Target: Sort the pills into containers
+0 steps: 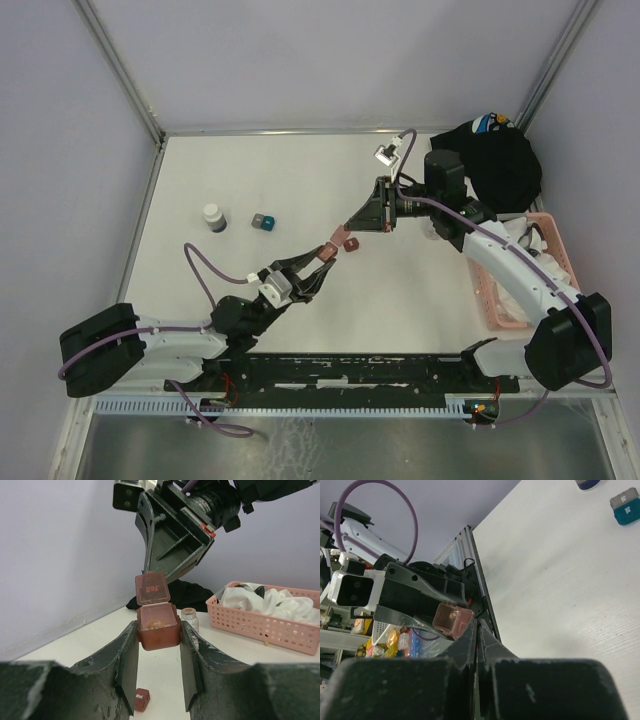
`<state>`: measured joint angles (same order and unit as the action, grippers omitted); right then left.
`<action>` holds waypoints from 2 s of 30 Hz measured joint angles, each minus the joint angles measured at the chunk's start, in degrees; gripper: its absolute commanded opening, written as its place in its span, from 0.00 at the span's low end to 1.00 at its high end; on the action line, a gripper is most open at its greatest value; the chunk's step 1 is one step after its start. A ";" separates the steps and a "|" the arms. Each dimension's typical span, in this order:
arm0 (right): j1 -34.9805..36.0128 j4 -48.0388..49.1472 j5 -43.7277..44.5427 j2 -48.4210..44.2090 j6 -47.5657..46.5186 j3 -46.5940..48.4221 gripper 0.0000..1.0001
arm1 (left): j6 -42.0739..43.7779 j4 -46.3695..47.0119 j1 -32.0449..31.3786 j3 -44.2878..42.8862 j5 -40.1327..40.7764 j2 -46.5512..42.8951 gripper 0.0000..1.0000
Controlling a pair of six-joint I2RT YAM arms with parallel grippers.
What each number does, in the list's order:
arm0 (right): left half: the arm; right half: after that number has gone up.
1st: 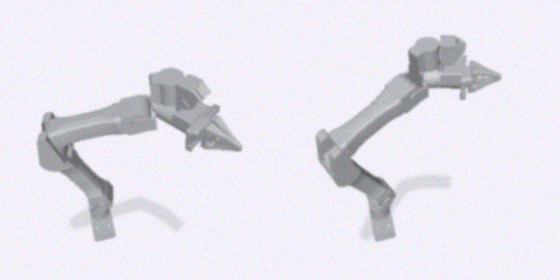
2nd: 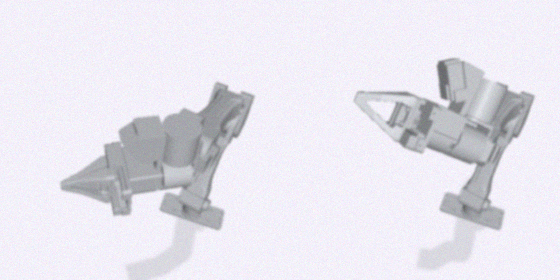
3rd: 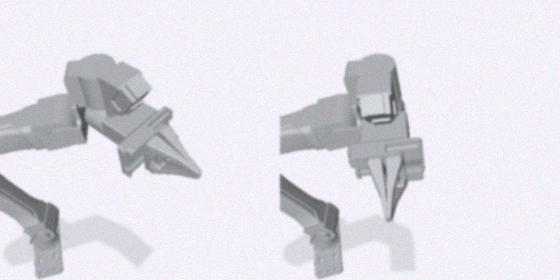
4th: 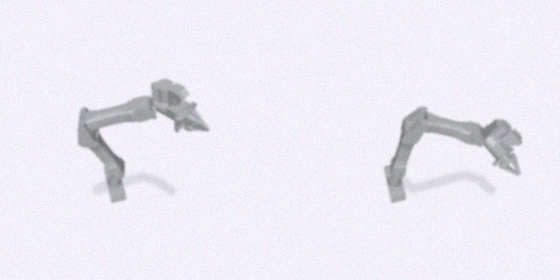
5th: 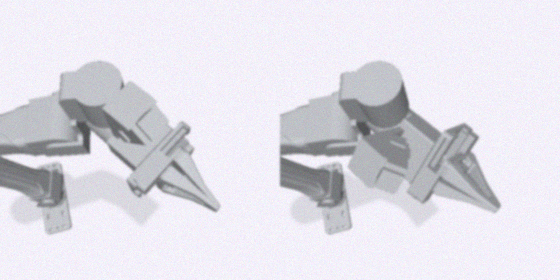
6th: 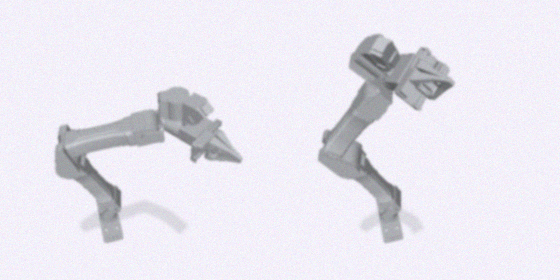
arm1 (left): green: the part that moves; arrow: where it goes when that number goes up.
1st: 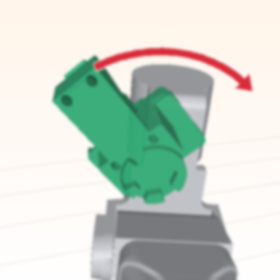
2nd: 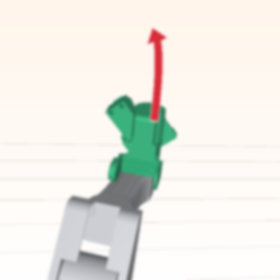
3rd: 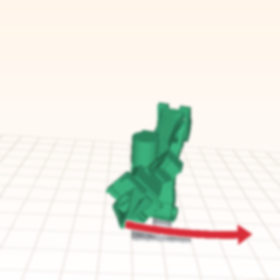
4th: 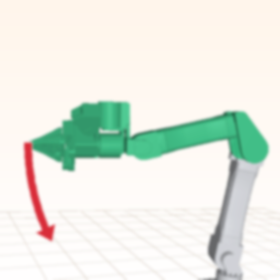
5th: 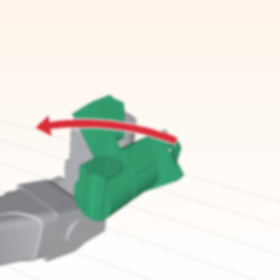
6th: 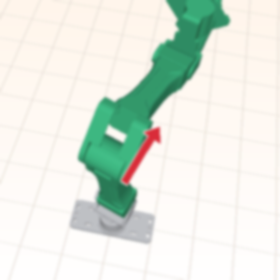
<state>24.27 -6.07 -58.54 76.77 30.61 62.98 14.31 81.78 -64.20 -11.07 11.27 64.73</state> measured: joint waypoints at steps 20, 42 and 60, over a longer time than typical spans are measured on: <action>4.85 -2.54 -3.76 -0.59 -5.64 0.37 0.02 | -2.36 -6.64 1.40 -0.26 -2.58 -1.62 0.03; 11.74 -26.16 2.10 5.60 -28.44 10.62 0.02 | -2.56 -16.50 3.30 -1.09 -9.05 -3.78 0.03; 11.89 -30.77 4.13 4.20 -33.53 11.06 0.02 | -2.54 -18.27 4.02 -0.85 -12.50 -5.03 0.03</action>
<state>36.16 -36.84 -54.41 80.97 -2.92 74.04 11.77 63.51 -60.18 -11.92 -1.23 59.70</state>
